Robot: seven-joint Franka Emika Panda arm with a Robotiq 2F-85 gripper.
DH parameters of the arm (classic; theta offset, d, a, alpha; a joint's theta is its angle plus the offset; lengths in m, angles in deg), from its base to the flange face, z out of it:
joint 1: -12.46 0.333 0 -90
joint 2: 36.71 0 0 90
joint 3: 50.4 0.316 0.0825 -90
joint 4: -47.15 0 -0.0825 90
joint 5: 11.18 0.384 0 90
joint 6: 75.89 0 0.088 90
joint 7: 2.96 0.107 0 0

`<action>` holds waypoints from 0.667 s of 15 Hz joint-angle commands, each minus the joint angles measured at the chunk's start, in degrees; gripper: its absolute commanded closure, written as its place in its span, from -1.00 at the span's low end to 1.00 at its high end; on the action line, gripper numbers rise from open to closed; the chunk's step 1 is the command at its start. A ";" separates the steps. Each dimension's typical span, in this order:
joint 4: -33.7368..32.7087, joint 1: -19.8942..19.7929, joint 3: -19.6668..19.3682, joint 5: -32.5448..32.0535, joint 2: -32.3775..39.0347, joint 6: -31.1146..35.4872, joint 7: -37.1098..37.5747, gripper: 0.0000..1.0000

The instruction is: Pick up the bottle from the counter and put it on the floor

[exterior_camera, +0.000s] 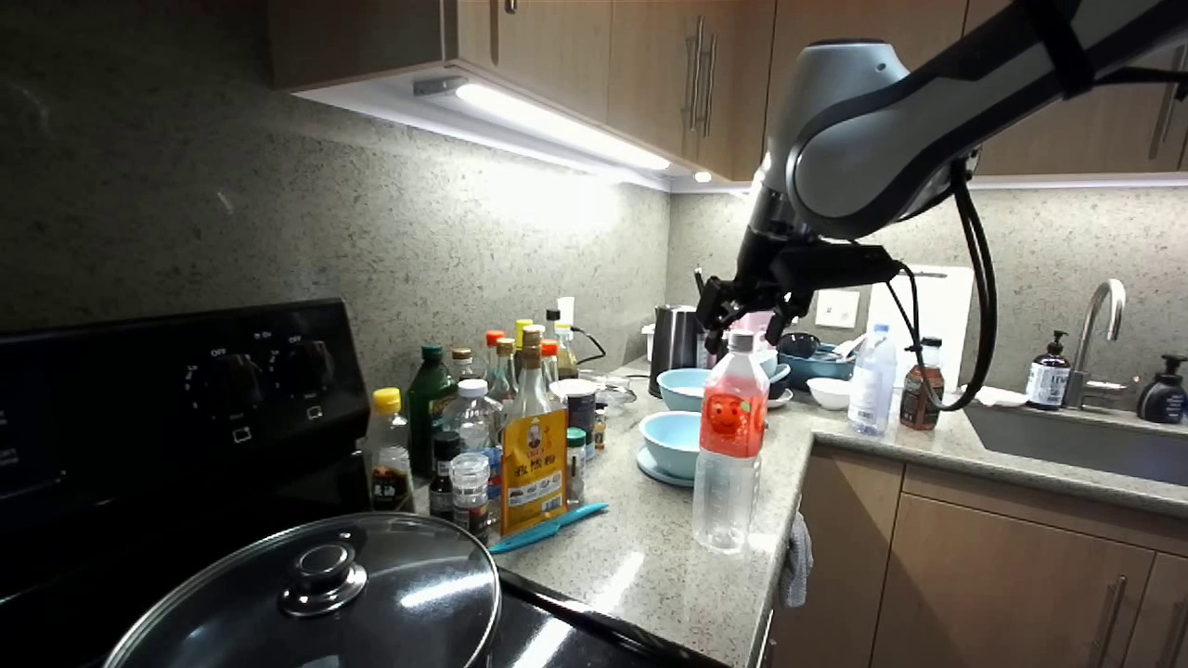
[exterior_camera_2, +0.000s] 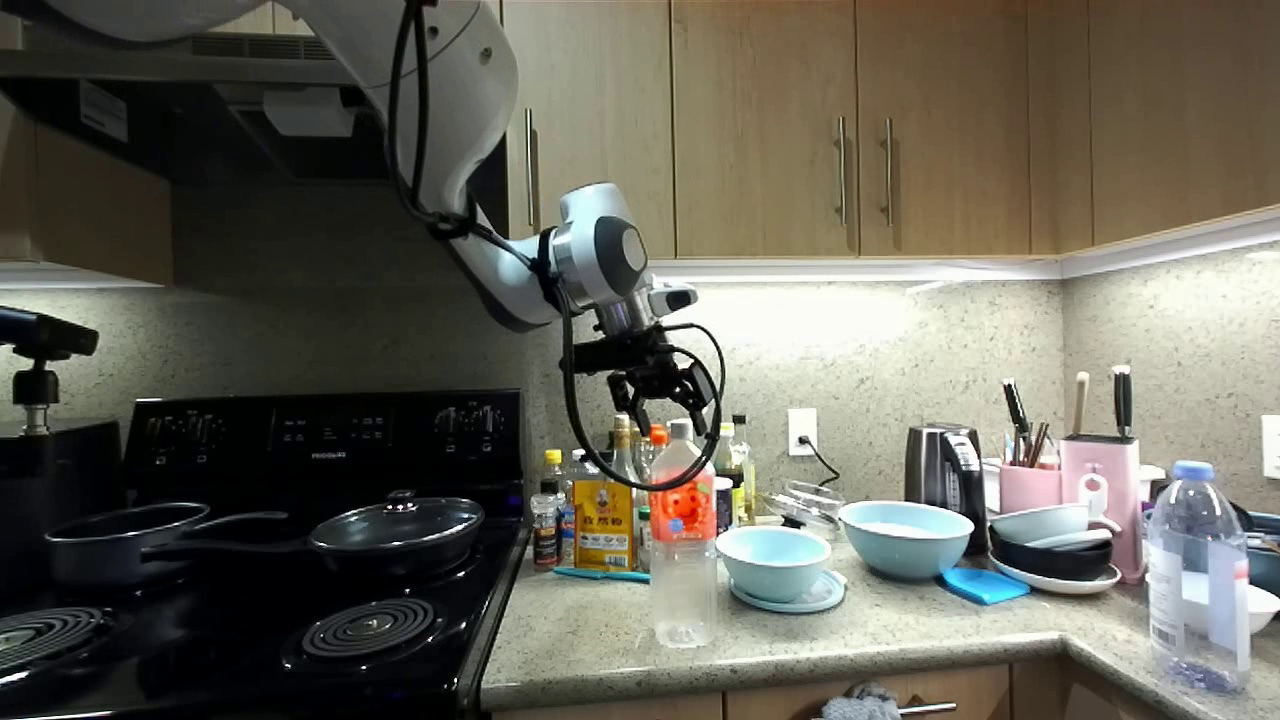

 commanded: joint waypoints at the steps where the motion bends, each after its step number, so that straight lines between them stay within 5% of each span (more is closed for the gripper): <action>1: -1.91 -0.55 -0.12 5.62 1.15 -1.76 -4.17 -1.00; 2: -2.36 -0.37 -0.44 6.00 1.42 -2.33 -3.45 -1.00; 4: -2.59 2.06 -3.56 -3.22 1.97 -0.28 5.28 -1.00; 5: -1.79 0.82 -1.98 1.76 1.34 -0.83 0.16 -1.00; 10: -2.28 1.51 -3.16 -0.56 2.24 0.58 5.28 -1.00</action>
